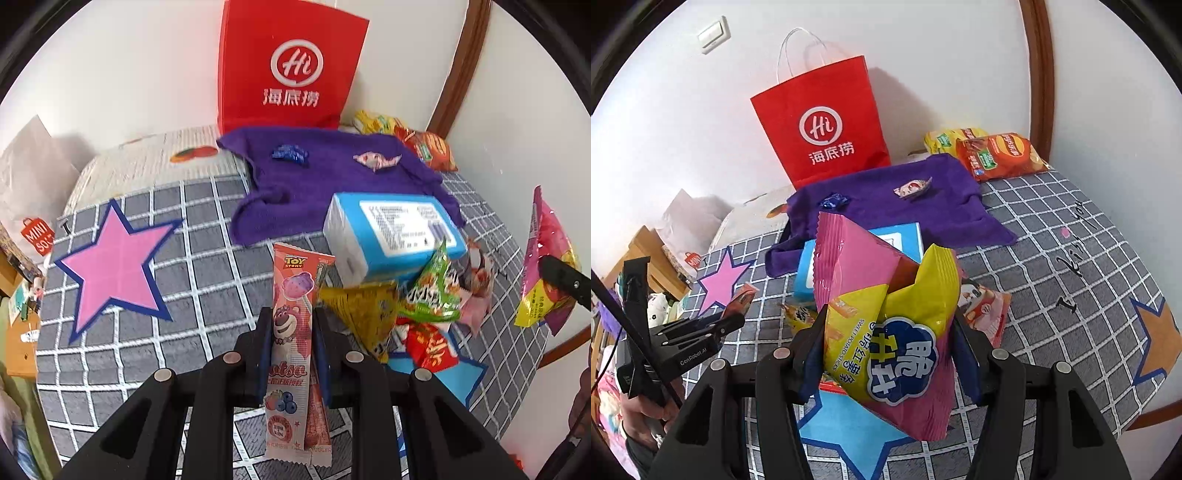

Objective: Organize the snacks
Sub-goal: 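Carry the chip bag and candy stick over the purple towel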

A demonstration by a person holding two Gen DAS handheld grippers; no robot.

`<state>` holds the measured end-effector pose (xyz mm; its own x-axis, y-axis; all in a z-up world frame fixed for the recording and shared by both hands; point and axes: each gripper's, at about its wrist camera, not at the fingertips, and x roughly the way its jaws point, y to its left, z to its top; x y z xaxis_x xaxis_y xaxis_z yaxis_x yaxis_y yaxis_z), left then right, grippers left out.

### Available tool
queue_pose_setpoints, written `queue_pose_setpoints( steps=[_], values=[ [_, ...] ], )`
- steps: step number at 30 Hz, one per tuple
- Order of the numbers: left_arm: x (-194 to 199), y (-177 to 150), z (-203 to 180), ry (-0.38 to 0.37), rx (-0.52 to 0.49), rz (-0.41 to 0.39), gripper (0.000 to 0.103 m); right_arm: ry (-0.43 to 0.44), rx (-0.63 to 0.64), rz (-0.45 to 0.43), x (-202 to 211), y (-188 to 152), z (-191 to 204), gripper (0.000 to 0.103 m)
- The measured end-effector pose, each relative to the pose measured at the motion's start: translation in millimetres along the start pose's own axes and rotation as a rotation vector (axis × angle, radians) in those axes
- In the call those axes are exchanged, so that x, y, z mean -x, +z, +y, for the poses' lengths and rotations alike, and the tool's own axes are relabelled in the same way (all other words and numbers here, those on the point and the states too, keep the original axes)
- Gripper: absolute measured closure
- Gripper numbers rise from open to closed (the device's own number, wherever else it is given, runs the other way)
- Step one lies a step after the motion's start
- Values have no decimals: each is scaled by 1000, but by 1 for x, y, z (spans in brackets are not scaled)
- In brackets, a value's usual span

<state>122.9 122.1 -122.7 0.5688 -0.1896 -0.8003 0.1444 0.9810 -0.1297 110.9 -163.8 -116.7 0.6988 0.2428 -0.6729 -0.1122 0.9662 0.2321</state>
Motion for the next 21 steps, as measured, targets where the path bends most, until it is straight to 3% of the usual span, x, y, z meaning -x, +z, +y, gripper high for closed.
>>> queue_pose_setpoints(
  steps=[12,21],
  values=[
    [20,62,0,59,33,-109,83,31,67,-54,5,60,2,44],
    [-8,117,-7,58,23,-100,83,46,69,-75,-20,107,-16,44]
  ],
)
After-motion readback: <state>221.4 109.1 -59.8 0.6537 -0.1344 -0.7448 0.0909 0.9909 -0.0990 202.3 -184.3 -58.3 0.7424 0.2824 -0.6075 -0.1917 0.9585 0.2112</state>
